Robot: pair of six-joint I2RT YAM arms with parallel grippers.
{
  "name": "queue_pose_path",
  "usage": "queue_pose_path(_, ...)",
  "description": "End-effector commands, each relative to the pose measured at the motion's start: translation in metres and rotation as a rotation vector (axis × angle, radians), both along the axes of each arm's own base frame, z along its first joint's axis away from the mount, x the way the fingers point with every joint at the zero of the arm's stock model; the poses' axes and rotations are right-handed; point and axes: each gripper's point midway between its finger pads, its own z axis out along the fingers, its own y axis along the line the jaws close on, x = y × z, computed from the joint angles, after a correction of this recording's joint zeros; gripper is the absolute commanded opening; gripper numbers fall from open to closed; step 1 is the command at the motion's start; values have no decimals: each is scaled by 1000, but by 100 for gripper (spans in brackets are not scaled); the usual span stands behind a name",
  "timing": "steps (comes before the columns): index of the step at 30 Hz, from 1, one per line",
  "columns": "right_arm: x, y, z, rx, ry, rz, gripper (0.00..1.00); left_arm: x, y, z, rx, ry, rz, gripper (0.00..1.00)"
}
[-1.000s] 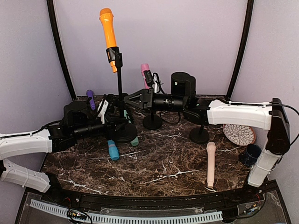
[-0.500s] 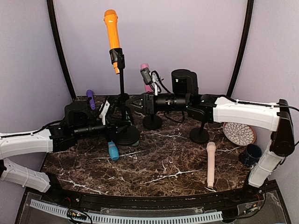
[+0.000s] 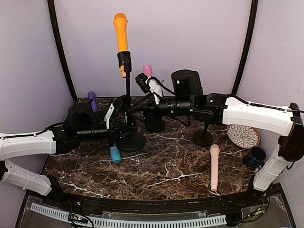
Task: Remove the microphone from the stand
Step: Unscrew the knob on the stand of the microphone stand.
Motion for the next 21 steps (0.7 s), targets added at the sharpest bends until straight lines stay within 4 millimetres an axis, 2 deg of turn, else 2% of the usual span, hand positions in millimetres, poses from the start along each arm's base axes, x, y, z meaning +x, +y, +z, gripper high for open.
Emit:
queue_pose_path(1,2,-6,34,116,-5,-47,55,1,-4,66,-142,-165,-15,0)
queue_pose_path(5,19,-20,49,241,168,-82,71,5,2,68,-132,-190,28,0)
queue_pose_path(9,29,-37,54,366,355,-78,78,13,9,67,-121,-204,89,0)
queue_pose_path(12,28,-34,51,399,462,-65,78,18,13,65,-110,-208,125,0)
queue_pose_path(18,37,-19,25,393,689,-95,70,22,16,64,-98,-213,153,0)
queue_pose_path(21,34,-14,21,414,768,-64,67,22,16,63,-95,-216,158,0)
